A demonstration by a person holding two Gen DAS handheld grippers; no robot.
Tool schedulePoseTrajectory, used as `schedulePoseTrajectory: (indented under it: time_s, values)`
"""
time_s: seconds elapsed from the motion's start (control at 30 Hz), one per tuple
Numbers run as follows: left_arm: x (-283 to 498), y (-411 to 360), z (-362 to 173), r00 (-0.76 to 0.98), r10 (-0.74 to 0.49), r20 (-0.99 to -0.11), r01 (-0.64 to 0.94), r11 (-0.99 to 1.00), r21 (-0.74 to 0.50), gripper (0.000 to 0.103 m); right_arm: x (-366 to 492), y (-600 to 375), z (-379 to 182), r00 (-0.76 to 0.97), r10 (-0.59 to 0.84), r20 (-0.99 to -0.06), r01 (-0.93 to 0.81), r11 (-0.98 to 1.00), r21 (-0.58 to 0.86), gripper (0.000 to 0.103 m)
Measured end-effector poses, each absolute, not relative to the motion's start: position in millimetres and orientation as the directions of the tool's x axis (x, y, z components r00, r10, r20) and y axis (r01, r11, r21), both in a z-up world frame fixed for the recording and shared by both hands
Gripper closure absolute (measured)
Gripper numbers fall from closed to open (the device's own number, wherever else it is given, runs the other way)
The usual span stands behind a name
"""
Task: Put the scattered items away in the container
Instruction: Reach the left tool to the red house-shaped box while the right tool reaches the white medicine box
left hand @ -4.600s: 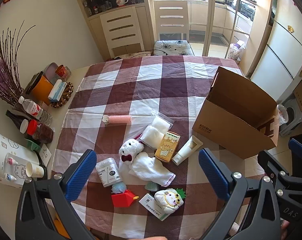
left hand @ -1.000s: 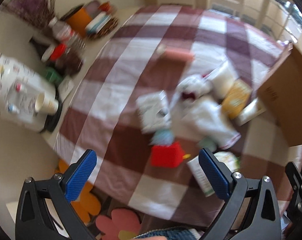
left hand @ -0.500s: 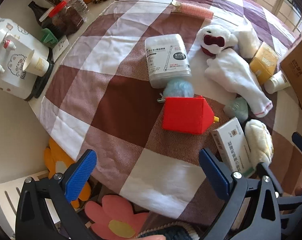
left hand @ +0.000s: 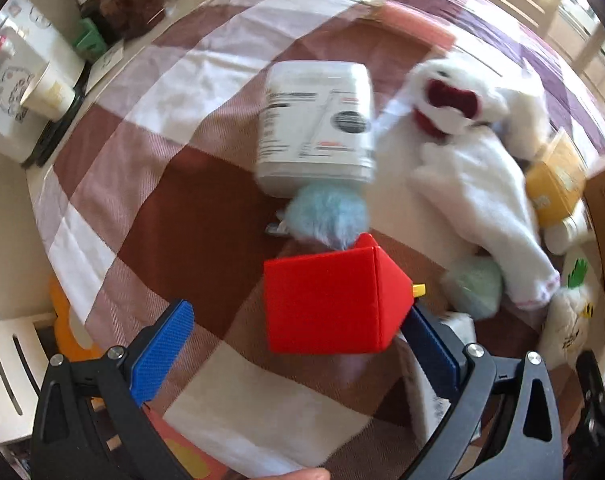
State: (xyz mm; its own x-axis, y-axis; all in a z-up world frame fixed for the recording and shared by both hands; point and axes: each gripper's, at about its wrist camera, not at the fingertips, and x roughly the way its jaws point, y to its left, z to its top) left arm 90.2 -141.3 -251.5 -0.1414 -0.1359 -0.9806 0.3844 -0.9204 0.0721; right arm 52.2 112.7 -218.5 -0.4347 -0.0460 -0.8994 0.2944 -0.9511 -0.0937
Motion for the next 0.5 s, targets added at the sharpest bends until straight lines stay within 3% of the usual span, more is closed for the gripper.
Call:
schedulePoseTrajectory:
  time_s: [0.2,0.5]
  values:
    - [101.4,-179.1,-250.2,-0.116,-0.218,-0.969,0.373,-0.914,0.161,0.0,65.5,94.7,-209.3,-0.454,-0.093,-0.886,0.362,-0.928,-0.088,0.001]
    - [109.4,-200.5,-238.3,-0.153,-0.225,-0.962,0.234,-0.954,0.185,0.0,67.6,81.3,-212.6,-0.434,-0.127,-0.892,0.407,-0.911,-0.068,0.001]
